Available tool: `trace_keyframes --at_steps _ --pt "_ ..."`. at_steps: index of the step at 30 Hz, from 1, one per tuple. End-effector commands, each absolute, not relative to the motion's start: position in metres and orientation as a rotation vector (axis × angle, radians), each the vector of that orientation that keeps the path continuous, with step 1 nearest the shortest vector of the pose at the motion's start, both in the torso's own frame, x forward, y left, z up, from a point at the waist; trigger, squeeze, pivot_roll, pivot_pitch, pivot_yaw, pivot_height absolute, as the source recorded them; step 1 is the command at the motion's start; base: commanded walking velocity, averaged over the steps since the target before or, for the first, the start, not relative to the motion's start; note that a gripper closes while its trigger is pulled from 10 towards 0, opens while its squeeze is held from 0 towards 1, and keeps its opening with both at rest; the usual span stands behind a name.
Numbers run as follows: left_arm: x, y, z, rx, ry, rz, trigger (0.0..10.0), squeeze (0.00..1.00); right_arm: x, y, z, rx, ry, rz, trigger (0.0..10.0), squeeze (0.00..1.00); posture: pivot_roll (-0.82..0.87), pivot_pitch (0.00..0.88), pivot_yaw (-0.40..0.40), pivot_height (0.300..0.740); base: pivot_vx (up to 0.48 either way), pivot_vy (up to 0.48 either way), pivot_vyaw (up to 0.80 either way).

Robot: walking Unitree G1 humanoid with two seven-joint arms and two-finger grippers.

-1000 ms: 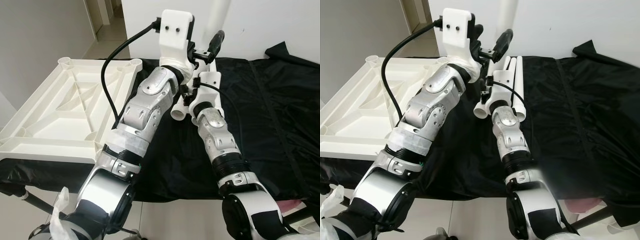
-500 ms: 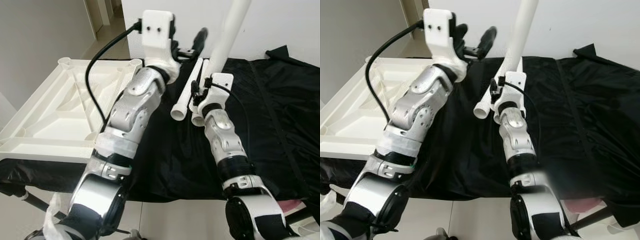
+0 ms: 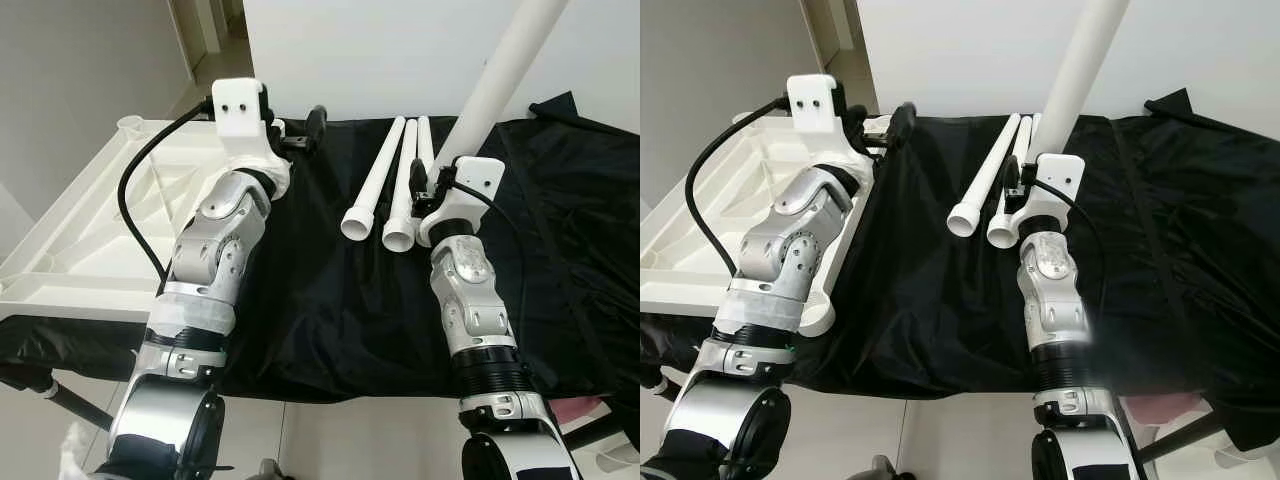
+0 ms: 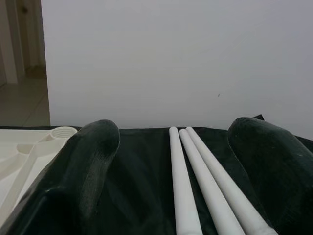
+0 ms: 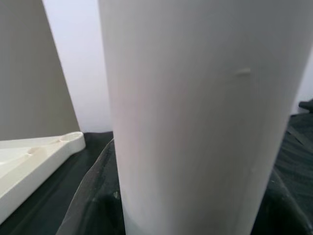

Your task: Building children table

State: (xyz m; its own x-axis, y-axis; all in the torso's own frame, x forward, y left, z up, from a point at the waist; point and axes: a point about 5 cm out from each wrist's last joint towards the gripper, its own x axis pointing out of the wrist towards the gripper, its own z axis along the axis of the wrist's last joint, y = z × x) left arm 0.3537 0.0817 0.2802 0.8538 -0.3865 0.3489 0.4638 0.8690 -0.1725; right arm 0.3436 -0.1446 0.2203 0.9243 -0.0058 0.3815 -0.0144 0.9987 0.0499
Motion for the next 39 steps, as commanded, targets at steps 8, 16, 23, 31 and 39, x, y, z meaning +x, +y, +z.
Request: trace_keyframes --at_steps 8,16,23,31,39 --pt "0.345 0.095 0.248 -0.143 -0.281 -0.426 10.0 0.00 0.322 -0.134 0.210 0.036 -0.419 0.066 10.0 0.00 -0.02 0.006 0.100 0.740 0.000 0.000 0.00" --pt "0.338 0.103 0.223 -0.168 -0.263 -0.392 10.0 0.00 0.309 -0.136 0.192 0.012 -0.394 0.036 10.0 0.00 -0.03 0.000 0.108 0.740 0.000 0.000 0.00" --pt "0.328 0.109 0.204 -0.117 -0.264 -0.365 10.0 0.00 0.299 -0.136 0.180 0.003 -0.367 0.024 10.0 0.00 -0.04 0.000 0.114 0.740 0.000 0.000 0.00" --pt "0.316 0.113 0.189 -0.085 -0.283 -0.373 10.0 0.00 0.292 -0.139 0.170 -0.007 -0.338 0.008 10.0 0.00 -0.05 0.000 0.123 0.740 0.000 0.000 0.00" --pt "0.310 0.116 0.183 -0.097 -0.280 -0.362 10.0 0.00 0.287 -0.145 0.170 -0.023 -0.345 -0.024 10.0 0.00 -0.05 0.000 0.149 0.740 0.000 0.000 0.00"
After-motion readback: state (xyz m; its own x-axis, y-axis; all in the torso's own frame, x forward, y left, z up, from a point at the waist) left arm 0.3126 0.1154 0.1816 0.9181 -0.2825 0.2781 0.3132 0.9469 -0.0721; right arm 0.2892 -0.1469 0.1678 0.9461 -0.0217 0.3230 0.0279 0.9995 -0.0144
